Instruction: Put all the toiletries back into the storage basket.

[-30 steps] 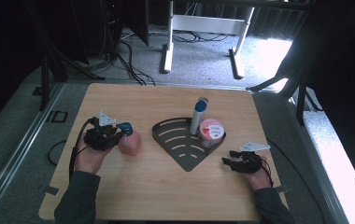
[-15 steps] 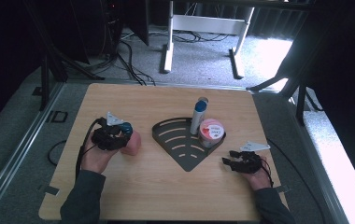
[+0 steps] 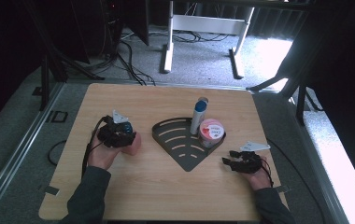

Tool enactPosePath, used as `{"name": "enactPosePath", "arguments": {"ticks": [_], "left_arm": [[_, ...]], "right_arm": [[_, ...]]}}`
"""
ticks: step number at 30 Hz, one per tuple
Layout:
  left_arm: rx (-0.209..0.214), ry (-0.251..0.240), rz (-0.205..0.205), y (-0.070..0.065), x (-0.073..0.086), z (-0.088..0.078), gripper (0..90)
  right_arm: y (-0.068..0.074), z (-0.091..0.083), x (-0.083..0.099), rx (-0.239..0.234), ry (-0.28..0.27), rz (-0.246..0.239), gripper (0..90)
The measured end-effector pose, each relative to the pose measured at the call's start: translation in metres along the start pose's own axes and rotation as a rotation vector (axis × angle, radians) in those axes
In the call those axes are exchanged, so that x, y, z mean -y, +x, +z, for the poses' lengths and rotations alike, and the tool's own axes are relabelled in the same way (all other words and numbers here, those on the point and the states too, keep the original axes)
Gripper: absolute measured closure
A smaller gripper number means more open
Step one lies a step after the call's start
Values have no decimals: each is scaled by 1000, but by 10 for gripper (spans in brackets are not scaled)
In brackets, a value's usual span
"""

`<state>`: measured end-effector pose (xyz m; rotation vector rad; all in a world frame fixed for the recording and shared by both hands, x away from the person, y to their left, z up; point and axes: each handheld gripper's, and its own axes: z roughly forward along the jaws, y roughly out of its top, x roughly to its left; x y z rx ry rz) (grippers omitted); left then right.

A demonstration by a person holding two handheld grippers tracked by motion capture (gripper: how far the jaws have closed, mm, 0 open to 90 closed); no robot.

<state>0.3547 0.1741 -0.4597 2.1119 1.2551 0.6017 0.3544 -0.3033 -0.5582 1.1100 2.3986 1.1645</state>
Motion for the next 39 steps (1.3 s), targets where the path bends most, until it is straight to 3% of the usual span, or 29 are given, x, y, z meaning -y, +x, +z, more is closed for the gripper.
{"name": "enactPosePath", "arguments": {"ticks": [10, 21, 28, 32, 39], "left_arm": [[-6, -2, -2, 2, -3, 9, 394], [19, -16, -16, 7, -6, 20, 392], [33, -20, -28, 11, -9, 22, 422], [49, -51, -50, 12, -9, 19, 488], [51, -64, -46, 13, -9, 16, 524]], "right_arm": [[0, 0, 0, -1, 0, 2, 464], [0, 0, 0, -2, 0, 3, 464], [0, 0, 0, -3, -1, 3, 463], [0, 0, 0, -3, 0, 3, 463], [-1, 0, 0, -4, -2, 3, 464]]}}
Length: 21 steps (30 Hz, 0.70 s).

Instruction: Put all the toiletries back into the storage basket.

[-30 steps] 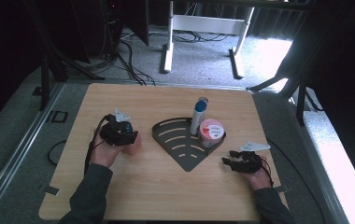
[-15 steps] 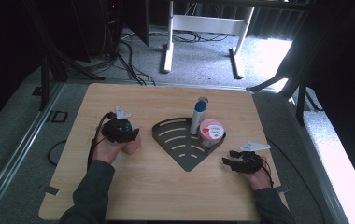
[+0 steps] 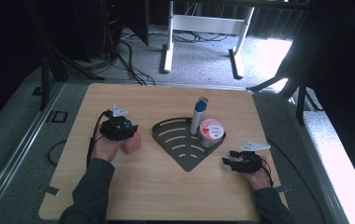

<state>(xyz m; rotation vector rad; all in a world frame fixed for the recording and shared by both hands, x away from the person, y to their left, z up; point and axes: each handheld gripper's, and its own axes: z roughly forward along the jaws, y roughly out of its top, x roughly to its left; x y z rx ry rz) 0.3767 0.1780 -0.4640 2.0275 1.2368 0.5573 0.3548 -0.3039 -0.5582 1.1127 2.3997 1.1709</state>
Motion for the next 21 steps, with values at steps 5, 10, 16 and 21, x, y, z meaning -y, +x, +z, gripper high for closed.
{"name": "enactPosePath", "arguments": {"ticks": [5, 10, 16, 21], "left_arm": [[-2, 6, 17, -4, -1, -1, 527], [8, 10, 19, -5, -1, -1, 528], [26, 23, 28, -9, -4, -1, 529], [41, 26, 36, -15, -6, 0, 529]], "right_arm": [[0, 0, 0, -1, 0, 1, 463], [0, 0, 0, -1, 0, 1, 464], [0, 0, 0, -1, 0, 1, 463], [0, 0, 0, -2, 0, 3, 463]]}}
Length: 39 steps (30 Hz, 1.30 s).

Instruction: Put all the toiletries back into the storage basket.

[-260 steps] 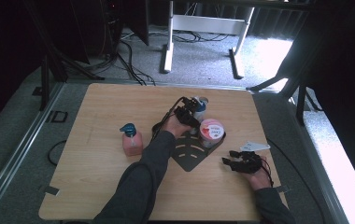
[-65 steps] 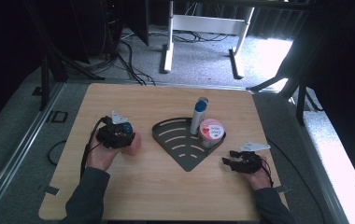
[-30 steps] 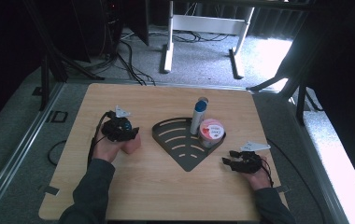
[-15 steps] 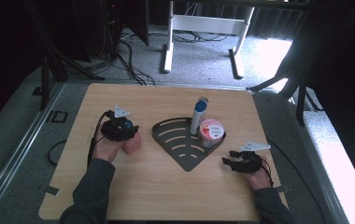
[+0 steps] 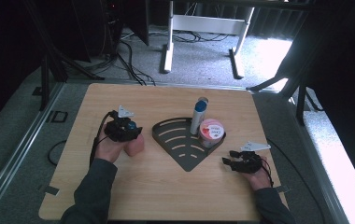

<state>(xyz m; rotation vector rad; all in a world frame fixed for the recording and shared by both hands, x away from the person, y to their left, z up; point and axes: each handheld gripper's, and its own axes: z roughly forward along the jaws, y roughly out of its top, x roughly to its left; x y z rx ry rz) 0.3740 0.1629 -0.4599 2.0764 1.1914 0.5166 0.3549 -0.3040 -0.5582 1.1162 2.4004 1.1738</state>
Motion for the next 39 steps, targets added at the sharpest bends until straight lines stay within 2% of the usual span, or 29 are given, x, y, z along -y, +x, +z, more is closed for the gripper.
{"name": "enactPosePath", "arguments": {"ticks": [13, 21, 39], "left_arm": [[23, 0, 31, -13, -12, -8, 529], [20, 0, 44, -20, -21, -14, 529], [16, -11, 44, -29, -39, -24, 529]], "right_arm": [[0, 0, 0, 1, 0, -2, 463], [0, 0, 0, -1, 0, 1, 463], [0, 0, 0, -1, -1, 0, 463]]}}
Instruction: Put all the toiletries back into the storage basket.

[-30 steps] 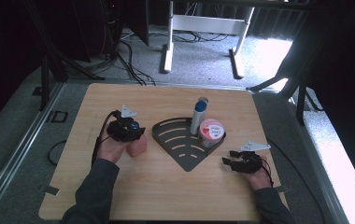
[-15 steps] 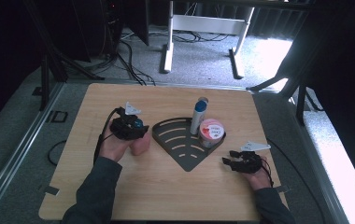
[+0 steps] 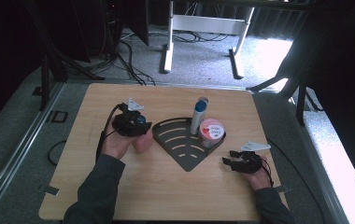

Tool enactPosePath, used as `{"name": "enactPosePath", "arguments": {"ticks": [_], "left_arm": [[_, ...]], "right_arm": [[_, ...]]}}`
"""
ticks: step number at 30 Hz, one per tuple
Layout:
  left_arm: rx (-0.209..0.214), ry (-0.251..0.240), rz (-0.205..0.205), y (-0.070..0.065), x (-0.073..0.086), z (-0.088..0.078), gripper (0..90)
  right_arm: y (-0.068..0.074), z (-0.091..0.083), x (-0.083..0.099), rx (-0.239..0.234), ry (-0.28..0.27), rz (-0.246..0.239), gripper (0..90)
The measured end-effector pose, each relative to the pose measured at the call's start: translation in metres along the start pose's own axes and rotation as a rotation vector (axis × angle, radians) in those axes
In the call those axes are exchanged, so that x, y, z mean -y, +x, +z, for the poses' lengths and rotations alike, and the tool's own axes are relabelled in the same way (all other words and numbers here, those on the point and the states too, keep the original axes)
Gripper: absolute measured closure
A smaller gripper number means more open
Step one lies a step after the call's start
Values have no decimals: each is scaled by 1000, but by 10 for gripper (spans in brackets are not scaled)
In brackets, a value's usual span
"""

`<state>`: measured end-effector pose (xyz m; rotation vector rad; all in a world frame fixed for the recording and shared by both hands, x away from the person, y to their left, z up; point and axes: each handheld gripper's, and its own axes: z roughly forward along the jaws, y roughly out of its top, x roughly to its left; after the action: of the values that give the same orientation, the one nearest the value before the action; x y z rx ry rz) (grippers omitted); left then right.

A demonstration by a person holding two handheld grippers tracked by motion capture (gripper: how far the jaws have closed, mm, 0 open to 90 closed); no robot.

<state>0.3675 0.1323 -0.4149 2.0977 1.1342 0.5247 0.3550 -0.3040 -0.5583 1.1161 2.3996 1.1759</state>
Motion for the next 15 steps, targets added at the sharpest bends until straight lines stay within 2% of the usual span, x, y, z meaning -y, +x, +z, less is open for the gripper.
{"name": "enactPosePath", "arguments": {"ticks": [15], "left_arm": [[15, -11, 0, -10, -15, 3, 529]], "right_arm": [[0, 0, 0, -1, -1, 2, 463]]}}
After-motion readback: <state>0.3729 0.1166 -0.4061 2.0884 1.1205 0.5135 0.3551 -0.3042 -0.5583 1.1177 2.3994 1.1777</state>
